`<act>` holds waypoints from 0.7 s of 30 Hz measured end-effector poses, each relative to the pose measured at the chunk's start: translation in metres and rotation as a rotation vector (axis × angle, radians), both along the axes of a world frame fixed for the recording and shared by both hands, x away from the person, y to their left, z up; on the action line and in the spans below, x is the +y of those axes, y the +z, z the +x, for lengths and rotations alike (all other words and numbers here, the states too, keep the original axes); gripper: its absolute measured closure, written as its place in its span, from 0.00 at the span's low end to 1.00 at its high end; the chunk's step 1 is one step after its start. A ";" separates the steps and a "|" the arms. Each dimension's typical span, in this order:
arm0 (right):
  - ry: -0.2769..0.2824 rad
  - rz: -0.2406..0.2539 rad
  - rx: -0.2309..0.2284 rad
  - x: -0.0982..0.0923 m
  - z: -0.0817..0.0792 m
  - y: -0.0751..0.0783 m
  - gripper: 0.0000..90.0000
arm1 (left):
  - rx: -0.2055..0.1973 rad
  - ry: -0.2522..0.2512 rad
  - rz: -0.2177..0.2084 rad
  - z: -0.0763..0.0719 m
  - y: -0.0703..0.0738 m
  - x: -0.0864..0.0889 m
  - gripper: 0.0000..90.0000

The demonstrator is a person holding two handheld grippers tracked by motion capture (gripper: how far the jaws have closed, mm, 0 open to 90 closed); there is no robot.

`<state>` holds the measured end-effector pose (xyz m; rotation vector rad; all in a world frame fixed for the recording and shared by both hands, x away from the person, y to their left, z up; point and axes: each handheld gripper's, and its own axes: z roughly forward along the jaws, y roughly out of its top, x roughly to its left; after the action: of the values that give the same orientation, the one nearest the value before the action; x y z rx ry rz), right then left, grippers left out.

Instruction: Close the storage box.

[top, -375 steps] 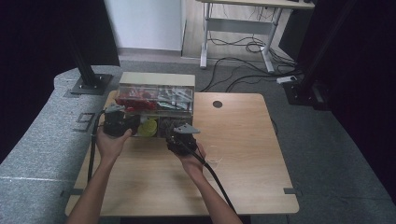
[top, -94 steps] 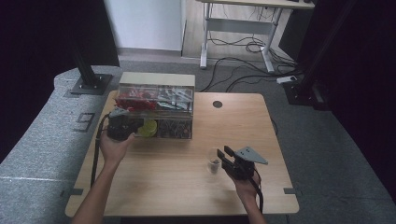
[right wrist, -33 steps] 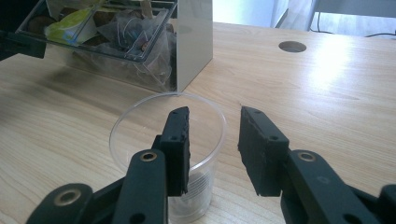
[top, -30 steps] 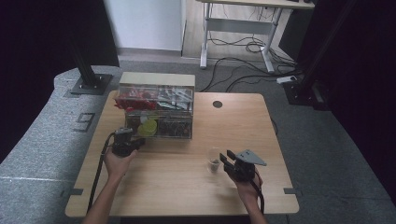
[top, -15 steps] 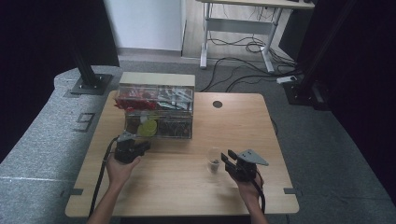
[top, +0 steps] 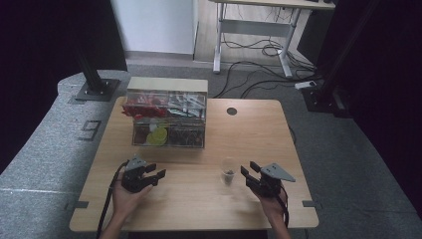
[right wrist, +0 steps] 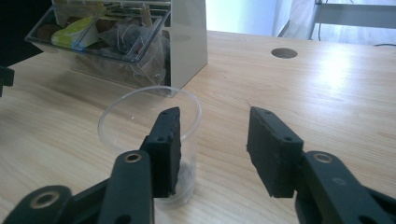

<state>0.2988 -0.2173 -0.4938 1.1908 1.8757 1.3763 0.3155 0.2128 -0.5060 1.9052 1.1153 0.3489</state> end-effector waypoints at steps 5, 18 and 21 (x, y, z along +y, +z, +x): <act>0.004 -0.004 0.005 -0.014 -0.010 -0.007 0.53 | -0.012 0.003 0.009 -0.011 -0.004 0.003 0.50; -0.026 -0.071 0.133 -0.042 -0.011 -0.051 0.44 | 0.028 0.013 0.044 -0.025 -0.023 -0.001 0.47; -0.029 -0.084 0.169 -0.042 -0.007 -0.057 0.43 | 0.022 0.019 0.056 -0.028 -0.024 0.000 0.47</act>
<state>0.2917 -0.2595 -0.5505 1.3214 2.0022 1.2020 0.2879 0.2127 -0.5296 1.9530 1.1500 0.3743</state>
